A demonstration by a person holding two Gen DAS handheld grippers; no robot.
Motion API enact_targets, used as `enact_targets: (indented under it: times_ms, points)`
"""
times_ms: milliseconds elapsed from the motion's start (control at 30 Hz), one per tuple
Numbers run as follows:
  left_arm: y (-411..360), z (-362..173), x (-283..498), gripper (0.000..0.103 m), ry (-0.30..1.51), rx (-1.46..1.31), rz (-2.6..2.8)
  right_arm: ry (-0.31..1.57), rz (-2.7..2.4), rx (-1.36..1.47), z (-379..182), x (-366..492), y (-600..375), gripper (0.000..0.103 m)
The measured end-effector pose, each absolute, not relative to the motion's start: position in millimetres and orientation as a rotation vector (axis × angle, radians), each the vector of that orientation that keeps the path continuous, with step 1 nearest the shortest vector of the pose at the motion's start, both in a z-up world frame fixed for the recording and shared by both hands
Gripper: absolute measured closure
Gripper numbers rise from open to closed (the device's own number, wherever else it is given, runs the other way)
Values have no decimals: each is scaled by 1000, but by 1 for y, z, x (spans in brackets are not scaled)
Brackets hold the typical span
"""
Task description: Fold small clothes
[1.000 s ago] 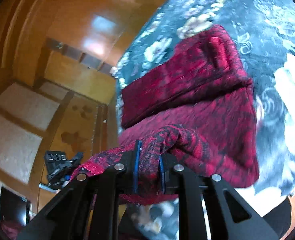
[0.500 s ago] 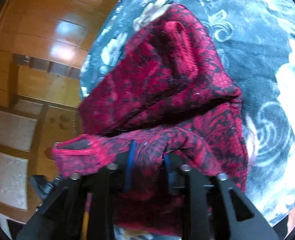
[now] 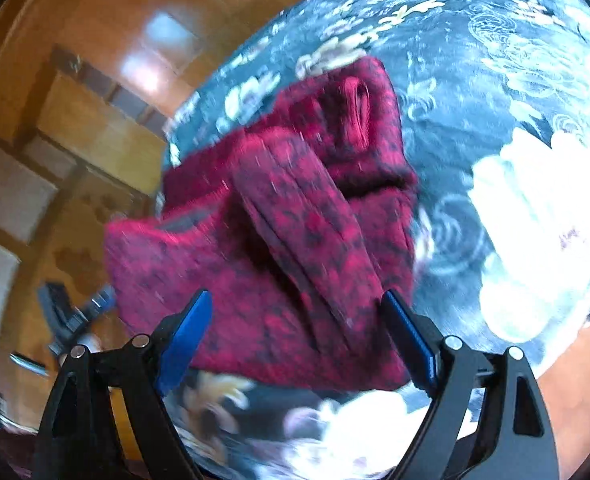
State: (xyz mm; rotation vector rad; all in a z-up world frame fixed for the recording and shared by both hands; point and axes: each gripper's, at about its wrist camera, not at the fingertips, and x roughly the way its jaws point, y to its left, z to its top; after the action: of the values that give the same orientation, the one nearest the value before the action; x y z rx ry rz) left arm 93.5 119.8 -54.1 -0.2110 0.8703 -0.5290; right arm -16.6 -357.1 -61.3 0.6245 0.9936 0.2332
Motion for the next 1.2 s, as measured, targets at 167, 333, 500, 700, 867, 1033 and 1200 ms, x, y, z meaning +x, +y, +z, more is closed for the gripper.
enact_targets:
  times_ms: [167,333,500,700,867,1033,1200]
  points:
    - [130,-52,101,29,866,-298,-574,1010,186,527,-74,-8,-346,32]
    - [131,-61,112,29,901,-390,-622,1015,180,502,-79,9,-349,37]
    - [118,-69,110,29,932,-426,-693,1060,212,474,-90,16,-344,43]
    - [105,-97,108,64,1025,-425,-723,1076,277,481,-98,-9,-347,45]
    - [100,-88,98,90,1016,-411,-718,1081,259,524,-96,-20,-353,88]
    - [115,-62,70,92,962,-438,-739,1068,291,505,-72,-44,-351,91]
    - [129,-48,30,92,951,-456,-761,1060,348,519,-53,-84,-350,91]
